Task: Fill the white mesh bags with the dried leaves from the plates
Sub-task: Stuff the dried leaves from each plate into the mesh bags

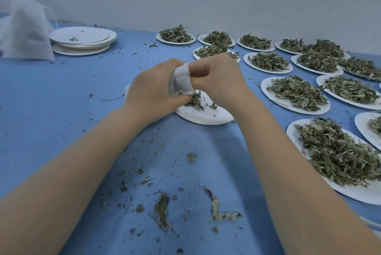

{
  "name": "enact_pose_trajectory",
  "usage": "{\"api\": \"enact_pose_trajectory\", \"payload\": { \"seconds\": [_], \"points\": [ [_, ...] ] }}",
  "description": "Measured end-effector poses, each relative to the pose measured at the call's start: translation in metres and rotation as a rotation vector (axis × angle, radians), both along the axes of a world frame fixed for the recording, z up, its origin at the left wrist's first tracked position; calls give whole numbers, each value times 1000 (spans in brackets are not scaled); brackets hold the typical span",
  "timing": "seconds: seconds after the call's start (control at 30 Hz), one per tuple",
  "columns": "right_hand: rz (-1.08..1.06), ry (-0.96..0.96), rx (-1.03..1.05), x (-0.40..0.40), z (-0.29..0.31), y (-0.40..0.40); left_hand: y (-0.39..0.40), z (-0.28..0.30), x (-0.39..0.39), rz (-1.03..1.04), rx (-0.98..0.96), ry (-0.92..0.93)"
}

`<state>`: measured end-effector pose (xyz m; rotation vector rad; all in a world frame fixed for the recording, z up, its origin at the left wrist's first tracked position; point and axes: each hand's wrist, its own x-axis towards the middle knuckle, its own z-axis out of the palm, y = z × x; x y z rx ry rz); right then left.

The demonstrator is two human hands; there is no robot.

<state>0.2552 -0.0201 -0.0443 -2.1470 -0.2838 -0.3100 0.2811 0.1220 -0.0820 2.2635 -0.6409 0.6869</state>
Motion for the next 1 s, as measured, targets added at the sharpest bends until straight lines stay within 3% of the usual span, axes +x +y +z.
{"api": "enact_pose_trajectory", "payload": {
  "seconds": [0.17, 0.3, 0.5, 0.77, 1.0],
  "points": [
    [169, 113, 21, -3, 7, -7, 3, 1, -1, -5, -25, -5],
    [248, 236, 352, -5, 10, -17, 3, 2, -2, -13, -8, 1],
    [106, 33, -25, -6, 8, -5, 3, 4, -4, 10, -22, -9],
    [-22, -6, -8, -3, 1, 4, -3, 7, -7, 9, 97, -54],
    [-106, -24, -51, 2, -1, 10, -10, 11, -11, 17, 41, 39]
  ]
}}
